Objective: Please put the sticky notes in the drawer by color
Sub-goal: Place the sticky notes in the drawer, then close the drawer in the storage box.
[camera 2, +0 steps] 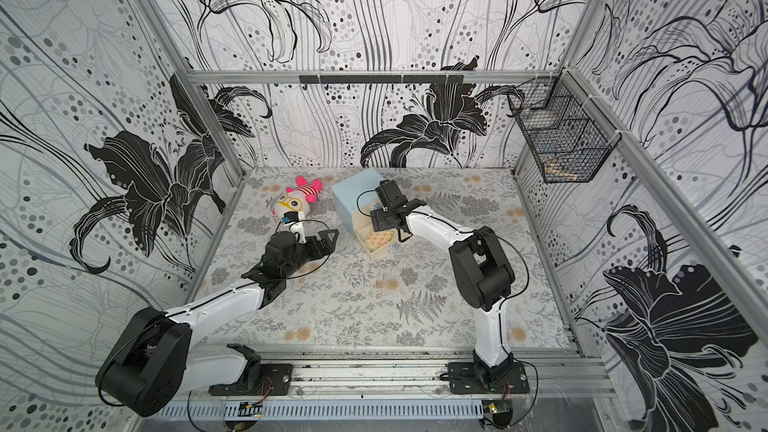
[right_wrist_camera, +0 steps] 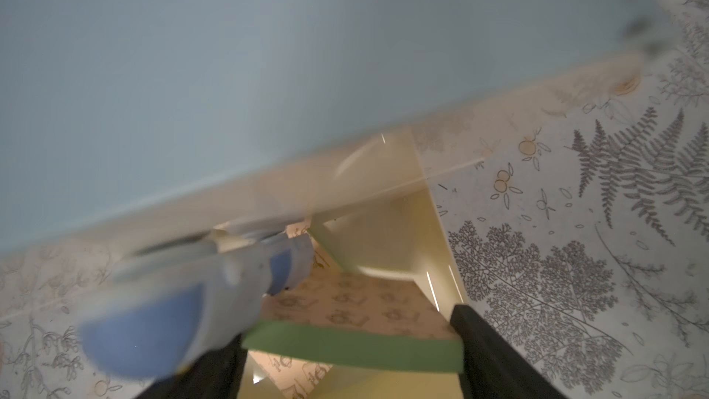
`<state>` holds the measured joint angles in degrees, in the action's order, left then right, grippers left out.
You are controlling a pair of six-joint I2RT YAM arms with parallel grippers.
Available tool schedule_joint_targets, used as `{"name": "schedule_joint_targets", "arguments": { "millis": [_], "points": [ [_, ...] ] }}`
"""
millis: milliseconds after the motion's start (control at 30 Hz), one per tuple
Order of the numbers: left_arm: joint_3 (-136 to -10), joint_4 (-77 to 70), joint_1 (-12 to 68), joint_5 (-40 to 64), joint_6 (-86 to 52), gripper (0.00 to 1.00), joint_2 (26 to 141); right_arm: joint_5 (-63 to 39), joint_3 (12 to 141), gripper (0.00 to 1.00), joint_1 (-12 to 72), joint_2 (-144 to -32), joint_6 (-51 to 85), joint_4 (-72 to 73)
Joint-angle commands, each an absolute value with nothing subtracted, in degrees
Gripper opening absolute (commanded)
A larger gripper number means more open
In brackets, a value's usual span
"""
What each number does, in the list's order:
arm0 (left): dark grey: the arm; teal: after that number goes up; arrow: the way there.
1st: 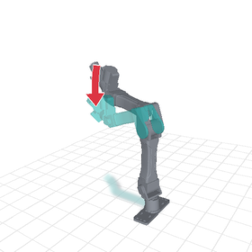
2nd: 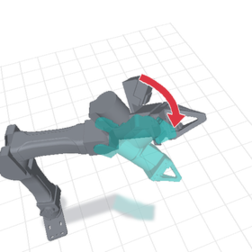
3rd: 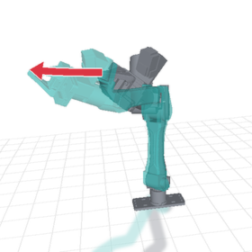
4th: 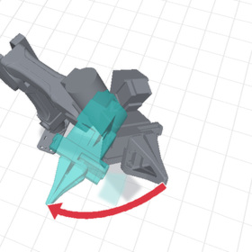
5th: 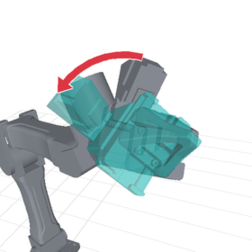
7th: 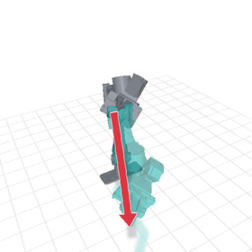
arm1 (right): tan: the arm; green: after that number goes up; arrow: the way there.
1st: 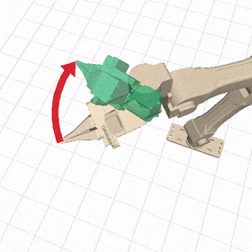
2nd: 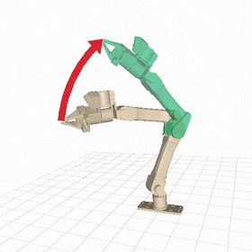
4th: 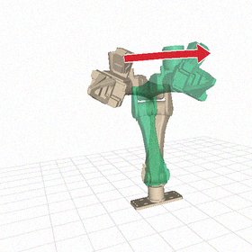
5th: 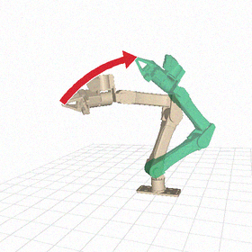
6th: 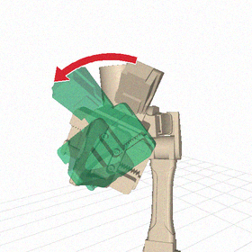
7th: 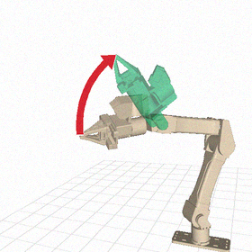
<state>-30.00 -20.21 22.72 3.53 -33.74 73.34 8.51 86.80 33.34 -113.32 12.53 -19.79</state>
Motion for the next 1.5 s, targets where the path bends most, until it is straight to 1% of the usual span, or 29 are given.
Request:
{"name": "schedule_joint_targets", "arguments": {
  "millis": [0,167,467,600,700,833,967,1100,1267,1467],
  "points": [
    [-30.8,-22.5,22.3,3.6,-33.3,0.97,74.1,7.4,86.6,0.89,33.0,-114.1,12.1,-18.8],
    [-31.1,-22.8,22.4,3.9,-33.2,0.97,74.3,7.6,87.5,0.98,33.0,-114.0,11.9,-20.1],
    [-31.0,-22.9,22.4,3.9,-33.5,0.97,74.3,7.9,82.1,0.99,33.0,-108.2,13.0,-19.2],
    [-31.2,-23.2,22.4,4.0,-33.5,0.97,73.9,6.8,74.2,0.94,33.0,-102.9,15.5,-14.5],
    [-31.8,-24.4,22.3,3.7,-34.0,0.97,72.5,5.9,66.2,0.93,33.0,-97.6,17.9,-9.1],
    [-34.6,-25.4,22.3,0.2,-34.4,0.97,71.1,5.0,55.2,0.92,32.9,-91.2,19.8,-1.8],
    [-42.3,-21.7,22.3,-3.1,-32.0,0.97,73.7,3.6,47.7,0.87,32.9,-88.1,22.6,2.7],
    [-55.6,-11.8,21.8,-3.4,-28.2,0.97,82.1,1.5,42.6,0.78,32.9,-86.6,25.4,6.6],
    [-69.2,-6.2,20.3,1.6,-23.1,0.98,93.5,-0.6,39.8,0.7,33.0,-87.8,27.5,9.9],
    [-85.9,2.7,19.2,5.9,-12.4,0.99,105.8,-3.5,38.4,0.66,33.0,-90.2,29.6,13.5]
  ]
}}
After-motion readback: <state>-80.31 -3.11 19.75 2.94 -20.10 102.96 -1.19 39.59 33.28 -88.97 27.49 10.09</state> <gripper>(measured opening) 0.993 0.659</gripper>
